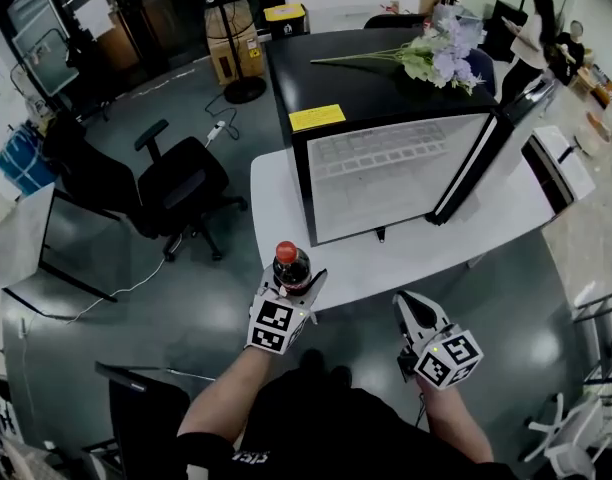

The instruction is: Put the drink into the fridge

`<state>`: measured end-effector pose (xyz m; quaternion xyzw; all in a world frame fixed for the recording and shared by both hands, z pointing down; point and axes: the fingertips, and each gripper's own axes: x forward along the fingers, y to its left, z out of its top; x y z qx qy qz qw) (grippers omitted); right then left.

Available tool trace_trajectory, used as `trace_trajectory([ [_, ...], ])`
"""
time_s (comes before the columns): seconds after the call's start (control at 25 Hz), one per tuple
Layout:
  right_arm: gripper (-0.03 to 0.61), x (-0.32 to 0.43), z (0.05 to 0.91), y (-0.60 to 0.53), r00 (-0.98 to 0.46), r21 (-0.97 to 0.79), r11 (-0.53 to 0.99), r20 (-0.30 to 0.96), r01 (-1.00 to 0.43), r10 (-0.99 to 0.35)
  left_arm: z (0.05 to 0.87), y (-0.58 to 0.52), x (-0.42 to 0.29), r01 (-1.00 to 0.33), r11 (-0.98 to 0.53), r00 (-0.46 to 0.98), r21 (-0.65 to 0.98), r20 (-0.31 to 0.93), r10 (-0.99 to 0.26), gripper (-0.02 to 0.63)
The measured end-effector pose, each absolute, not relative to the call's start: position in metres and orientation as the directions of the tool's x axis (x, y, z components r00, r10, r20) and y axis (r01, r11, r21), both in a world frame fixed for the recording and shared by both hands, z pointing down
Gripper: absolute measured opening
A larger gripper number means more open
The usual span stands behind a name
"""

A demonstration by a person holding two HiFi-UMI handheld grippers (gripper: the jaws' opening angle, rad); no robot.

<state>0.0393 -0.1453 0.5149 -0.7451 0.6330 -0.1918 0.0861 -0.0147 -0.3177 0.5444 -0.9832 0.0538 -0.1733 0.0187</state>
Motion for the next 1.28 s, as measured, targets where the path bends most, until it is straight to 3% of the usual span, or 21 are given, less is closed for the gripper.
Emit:
trace_trajectory([
  [0.6, 0.014, 0.046, 0.478, -0.188, 0.241, -0.344, -0.275, 0.138, -0.898, -0.961, 0.489, -0.338, -0.007, 0.025, -0.998, 0.968, -0.049, 0.250, 0.012, 0.259],
  [0.96, 0.014, 0.031, 0.480, -0.200, 0.249, -0.345, -0.284, 0.145, -0.894, -0.958, 0.476, -0.341, -0.017, 0.074, -0.997, 0.970, -0.035, 0.235, 0.063, 0.259],
  [1.28, 0.014, 0.072, 0.479, -0.193, 0.204, -0.342, -0.242, 0.146, -0.908, -0.968, 0.476, -0.318, 0.014, 0.053, -0.998, 0.970, -0.045, 0.240, 0.041, 0.260],
])
